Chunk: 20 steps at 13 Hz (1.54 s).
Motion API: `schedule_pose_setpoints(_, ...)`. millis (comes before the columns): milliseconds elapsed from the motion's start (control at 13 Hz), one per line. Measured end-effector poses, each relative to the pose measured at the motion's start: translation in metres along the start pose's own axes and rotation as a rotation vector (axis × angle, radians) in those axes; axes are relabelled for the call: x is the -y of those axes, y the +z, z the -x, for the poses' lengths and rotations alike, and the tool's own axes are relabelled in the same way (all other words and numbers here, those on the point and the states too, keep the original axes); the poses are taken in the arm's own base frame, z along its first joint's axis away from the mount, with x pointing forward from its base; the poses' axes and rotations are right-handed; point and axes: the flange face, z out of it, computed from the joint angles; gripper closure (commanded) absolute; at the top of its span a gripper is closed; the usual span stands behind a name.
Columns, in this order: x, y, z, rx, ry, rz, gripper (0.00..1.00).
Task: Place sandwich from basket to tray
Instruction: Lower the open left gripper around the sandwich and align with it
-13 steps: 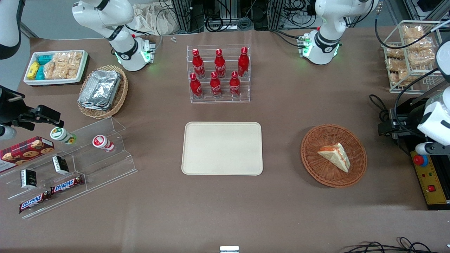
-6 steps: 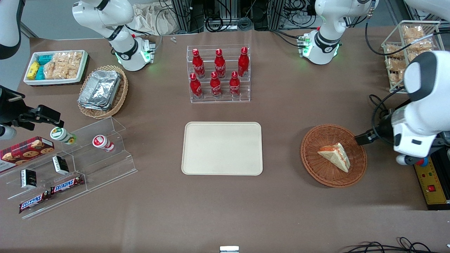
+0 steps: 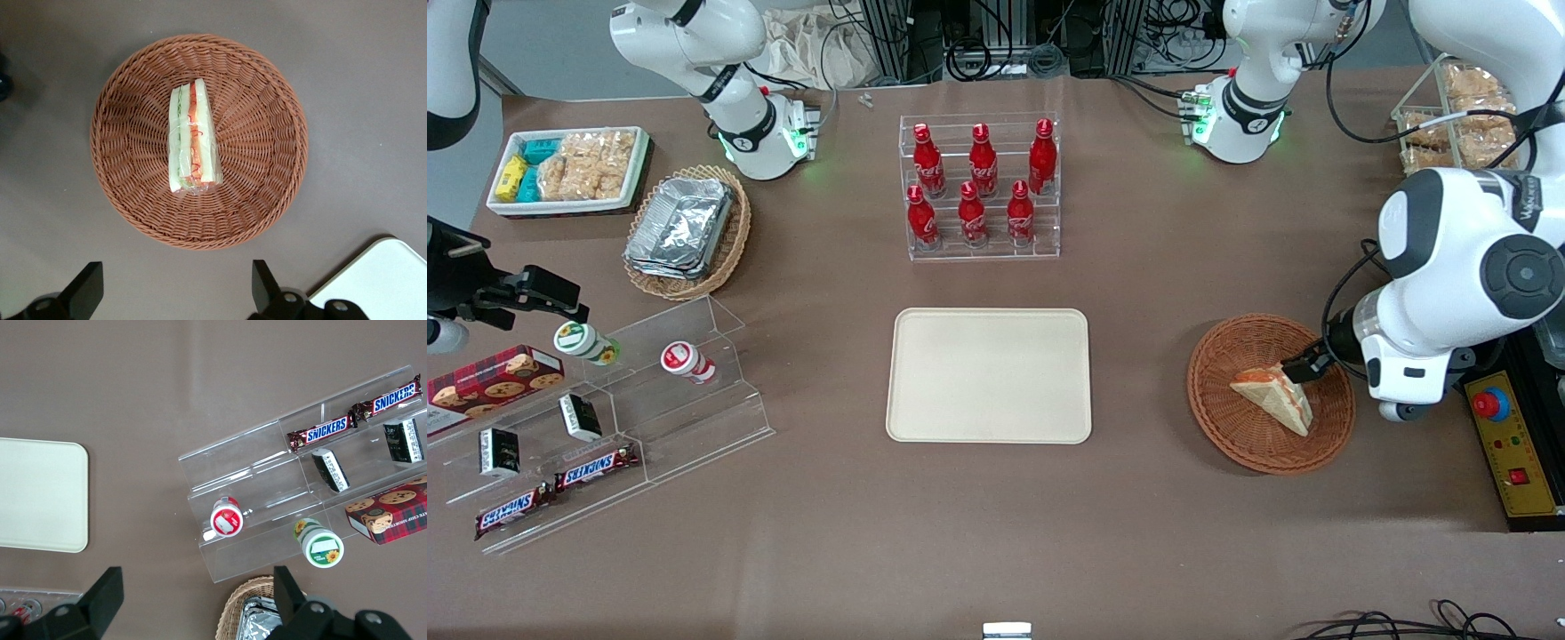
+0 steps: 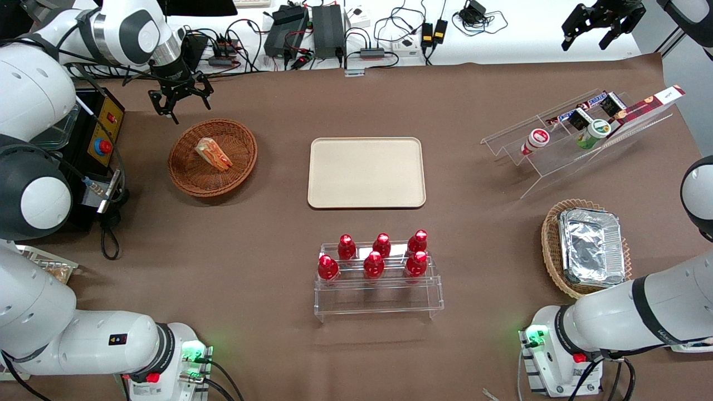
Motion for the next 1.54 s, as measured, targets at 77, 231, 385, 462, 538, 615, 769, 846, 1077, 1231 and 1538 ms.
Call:
schedule_pose_setpoints(77,0.001,0.007,-0.002,-0.012,-0.004,0.011,0.01)
schedule_pose_setpoints(231,0.003,0.028,-0.004,-0.036,-0.015,0.034,0.01)
schedule_pose_setpoints(385,0.006,0.05,-0.001,-0.05,-0.019,0.043,0.0)
schedule_pose_setpoints(462,0.008,0.058,0.0,-0.057,-0.017,0.042,0.01)
schedule_pose_setpoints(538,0.01,0.065,0.001,-0.066,-0.014,0.043,0.01)
schedule_pose_setpoints(615,0.012,0.071,0.002,-0.076,-0.01,0.045,0.01)
schedule_pose_setpoints(769,0.017,0.086,0.007,-0.095,-0.004,0.054,0.01)
schedule_pose_setpoints(846,0.02,0.094,0.01,-0.101,-0.002,0.059,0.01)
schedule_pose_setpoints(1077,0.029,0.114,0.018,-0.129,0.015,0.064,0.01)
schedule_pose_setpoints(1231,0.035,0.119,0.019,-0.134,0.013,0.065,0.01)
schedule_pose_setpoints(1538,0.046,0.126,0.013,-0.145,-0.005,0.074,0.0)
